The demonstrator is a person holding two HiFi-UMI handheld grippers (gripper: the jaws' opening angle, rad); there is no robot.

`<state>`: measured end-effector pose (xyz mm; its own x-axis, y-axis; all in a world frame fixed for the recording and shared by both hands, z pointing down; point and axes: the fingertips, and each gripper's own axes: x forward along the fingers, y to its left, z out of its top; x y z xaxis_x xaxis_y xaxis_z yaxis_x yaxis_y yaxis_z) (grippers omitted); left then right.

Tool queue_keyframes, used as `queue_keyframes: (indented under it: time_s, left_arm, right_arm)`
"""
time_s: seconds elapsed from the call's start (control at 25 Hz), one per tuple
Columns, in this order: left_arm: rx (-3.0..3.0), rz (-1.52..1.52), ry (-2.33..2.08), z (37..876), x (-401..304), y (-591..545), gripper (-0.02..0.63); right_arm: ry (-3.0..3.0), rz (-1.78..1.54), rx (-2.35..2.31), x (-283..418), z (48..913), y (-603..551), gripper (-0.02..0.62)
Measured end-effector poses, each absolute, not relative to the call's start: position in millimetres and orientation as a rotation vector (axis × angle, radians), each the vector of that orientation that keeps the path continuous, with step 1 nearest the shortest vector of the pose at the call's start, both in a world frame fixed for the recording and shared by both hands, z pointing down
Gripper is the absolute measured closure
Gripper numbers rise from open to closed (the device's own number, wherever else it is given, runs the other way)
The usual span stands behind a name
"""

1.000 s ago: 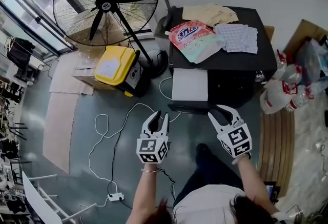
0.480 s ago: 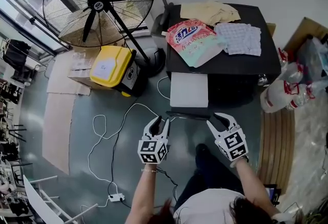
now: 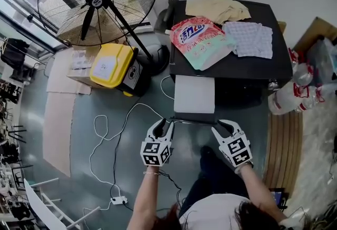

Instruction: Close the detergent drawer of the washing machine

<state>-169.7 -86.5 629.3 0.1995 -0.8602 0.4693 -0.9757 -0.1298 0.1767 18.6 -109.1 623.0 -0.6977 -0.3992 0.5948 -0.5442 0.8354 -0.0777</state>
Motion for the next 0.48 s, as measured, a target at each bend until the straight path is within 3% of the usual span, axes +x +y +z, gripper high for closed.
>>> queue_keyframes:
  time_s: [0.48]
  left_arm:
    - [2.054, 0.370, -1.675, 634.0, -166.4, -91.3, 0.478]
  right_arm:
    - [-2.427, 0.393, 0.686, 16.1, 635.7, -109.9, 0.494]
